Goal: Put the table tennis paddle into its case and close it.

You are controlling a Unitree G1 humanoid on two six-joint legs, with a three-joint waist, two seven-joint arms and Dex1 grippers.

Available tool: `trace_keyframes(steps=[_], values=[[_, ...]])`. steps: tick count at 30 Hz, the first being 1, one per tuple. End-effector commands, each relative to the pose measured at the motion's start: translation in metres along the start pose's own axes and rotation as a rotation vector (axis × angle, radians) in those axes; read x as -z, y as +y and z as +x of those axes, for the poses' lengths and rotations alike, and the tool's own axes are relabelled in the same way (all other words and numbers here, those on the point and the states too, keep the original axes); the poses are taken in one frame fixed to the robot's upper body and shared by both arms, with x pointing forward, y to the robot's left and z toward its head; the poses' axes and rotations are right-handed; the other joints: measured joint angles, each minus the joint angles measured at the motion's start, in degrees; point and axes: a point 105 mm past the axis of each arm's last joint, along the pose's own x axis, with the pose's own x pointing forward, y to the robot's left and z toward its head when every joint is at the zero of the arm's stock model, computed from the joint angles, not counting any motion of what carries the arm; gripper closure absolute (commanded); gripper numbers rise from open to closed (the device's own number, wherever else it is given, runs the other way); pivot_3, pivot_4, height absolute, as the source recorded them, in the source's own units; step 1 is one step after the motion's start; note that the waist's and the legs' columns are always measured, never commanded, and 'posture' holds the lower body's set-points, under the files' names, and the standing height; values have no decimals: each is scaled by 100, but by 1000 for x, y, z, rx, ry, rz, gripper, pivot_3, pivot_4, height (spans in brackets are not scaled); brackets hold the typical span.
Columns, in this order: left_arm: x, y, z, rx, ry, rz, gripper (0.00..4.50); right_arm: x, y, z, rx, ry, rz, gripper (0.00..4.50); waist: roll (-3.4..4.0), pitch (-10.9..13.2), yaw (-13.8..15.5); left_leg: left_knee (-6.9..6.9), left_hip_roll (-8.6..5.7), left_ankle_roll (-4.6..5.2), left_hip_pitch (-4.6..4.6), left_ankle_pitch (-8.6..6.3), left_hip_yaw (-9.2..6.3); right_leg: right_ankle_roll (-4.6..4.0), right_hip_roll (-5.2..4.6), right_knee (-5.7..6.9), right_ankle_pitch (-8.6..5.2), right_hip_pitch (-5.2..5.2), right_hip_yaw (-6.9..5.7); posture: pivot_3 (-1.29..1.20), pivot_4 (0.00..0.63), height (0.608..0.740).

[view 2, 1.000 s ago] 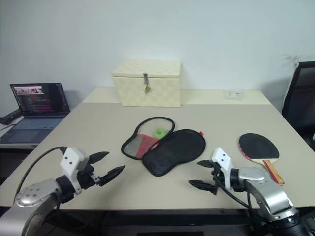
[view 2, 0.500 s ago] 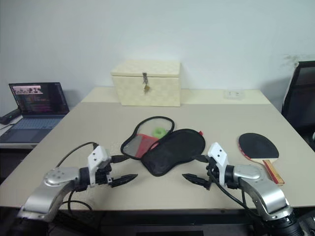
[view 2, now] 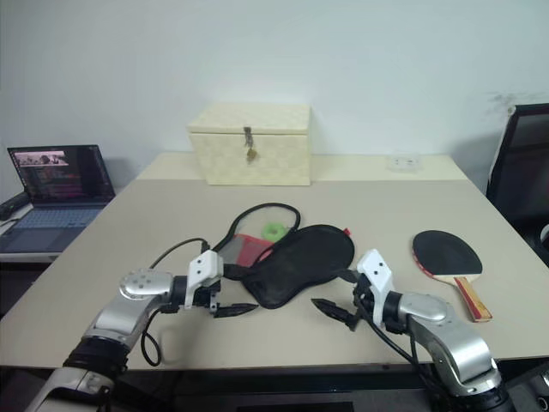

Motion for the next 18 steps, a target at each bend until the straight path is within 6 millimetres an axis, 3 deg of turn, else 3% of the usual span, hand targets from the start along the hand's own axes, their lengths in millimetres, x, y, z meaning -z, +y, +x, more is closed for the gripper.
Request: trace_keyframes(steps=[1,18], values=[[-7,0,1,25,-15,37,0,-11,5,2,-5,-28,-36,46,0,0,3,1,0,0,-2,0,-1,0,0,-1,0,0,-1,0,150,740],[1,-11,42,206,29,113,0,-9,2,-15,33,4,-38,46,-1,-1,9,7,-12,1,-10,1,-1,8,4,-1,4,-1,-5,0,150,740]])
